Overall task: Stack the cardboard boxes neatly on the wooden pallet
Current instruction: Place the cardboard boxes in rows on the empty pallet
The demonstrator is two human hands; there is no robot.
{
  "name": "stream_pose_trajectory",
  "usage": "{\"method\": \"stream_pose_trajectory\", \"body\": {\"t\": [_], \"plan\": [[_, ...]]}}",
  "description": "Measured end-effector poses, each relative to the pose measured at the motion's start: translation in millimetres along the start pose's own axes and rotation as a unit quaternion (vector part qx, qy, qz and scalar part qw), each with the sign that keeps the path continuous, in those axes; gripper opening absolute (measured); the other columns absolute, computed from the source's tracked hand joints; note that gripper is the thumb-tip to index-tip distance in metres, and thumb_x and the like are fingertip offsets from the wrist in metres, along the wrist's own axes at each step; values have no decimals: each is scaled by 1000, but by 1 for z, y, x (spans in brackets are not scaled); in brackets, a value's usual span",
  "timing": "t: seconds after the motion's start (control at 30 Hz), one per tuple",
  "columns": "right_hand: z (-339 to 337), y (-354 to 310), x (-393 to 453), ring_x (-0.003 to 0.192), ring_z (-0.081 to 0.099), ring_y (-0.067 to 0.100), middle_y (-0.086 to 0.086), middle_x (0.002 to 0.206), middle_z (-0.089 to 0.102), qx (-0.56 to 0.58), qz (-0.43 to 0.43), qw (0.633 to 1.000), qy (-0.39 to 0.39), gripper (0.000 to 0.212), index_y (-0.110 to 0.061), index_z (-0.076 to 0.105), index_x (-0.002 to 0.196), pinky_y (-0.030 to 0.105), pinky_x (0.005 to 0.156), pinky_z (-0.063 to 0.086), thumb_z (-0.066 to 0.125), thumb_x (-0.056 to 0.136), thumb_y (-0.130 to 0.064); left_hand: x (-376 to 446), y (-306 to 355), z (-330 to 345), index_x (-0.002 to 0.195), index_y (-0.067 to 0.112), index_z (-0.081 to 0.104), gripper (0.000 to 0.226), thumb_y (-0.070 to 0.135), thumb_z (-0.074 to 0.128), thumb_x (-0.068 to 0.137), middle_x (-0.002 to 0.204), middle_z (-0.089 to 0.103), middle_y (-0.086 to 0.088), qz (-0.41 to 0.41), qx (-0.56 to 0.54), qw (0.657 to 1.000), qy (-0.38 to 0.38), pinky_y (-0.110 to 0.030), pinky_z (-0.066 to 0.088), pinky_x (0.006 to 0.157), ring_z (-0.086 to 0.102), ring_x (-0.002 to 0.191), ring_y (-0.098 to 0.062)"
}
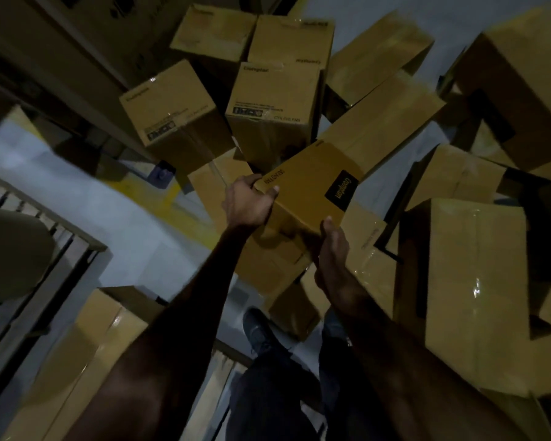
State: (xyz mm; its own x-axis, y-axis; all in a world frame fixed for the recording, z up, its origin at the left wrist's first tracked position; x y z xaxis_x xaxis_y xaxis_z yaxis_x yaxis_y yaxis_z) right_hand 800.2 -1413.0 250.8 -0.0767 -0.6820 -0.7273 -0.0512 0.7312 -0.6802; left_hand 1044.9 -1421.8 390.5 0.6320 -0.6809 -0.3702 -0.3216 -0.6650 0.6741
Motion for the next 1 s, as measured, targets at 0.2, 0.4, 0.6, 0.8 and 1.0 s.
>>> {"method": "stream_pose_trajectory", "body": {"t": [0.2, 0.4, 0.6, 0.8, 1.0], "plan": [[-31, -76, -116, 125, 61, 35, 11, 140, 65, 51, 8, 993, 107, 63, -17, 65, 139, 53, 107, 50, 62, 93, -61, -64, 46, -57, 130, 14, 72, 58, 48, 81, 84, 140, 67, -5, 29, -78, 996, 34, -45, 52, 108, 61, 129, -24], [-57, -107, -183, 121, 64, 33, 9, 132, 71, 39, -70, 990, 117, 69, -21, 68, 136, 52, 107, 51, 57, 89, -70, -139, 48, -99, 117, 13, 78, 44, 42, 85, 84, 128, 73, -4, -6, -149, 979, 138, -32, 51, 95, 65, 114, -18], [-48, -155, -214, 120, 64, 32, 5, 131, 70, -128, -153, 978, 59, 65, -26, 67, 136, 49, 103, 52, 64, 87, -69, -213, -17, -118, 94, 16, 79, 45, 55, 85, 73, 92, 77, 2, -133, -253, 927, 242, -31, 58, 75, 72, 88, -20], [23, -181, -246, 108, 69, 30, -1, 102, 70, -348, -251, 901, -70, 47, -20, 76, 114, 36, 86, 53, 68, 89, -59, -283, -80, -133, 74, 11, 71, 34, 41, 87, 76, 69, 73, 2, -243, -377, 846, 290, -25, 52, 57, 72, 68, -20], [101, -150, -301, 109, 68, 33, 4, 117, 74, -496, -324, 779, -207, 58, -21, 74, 120, 42, 93, 57, 62, 80, -61, -350, -148, -114, 77, 8, 79, 48, 52, 90, 62, 77, 79, -5, -337, -460, 753, 329, -40, 64, 73, 75, 74, -24]]}}
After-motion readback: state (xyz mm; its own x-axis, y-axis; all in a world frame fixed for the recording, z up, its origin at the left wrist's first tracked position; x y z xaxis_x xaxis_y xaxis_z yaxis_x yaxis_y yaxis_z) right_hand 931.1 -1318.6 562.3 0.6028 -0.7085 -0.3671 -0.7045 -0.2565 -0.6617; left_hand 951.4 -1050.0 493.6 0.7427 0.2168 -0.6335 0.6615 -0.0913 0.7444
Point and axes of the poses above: each hand's wrist, its own x-axis towards the middle knuckle, its own z-axis out of the palm, y = z × x, the point moved 9 cm from there along x, towards the middle knuckle
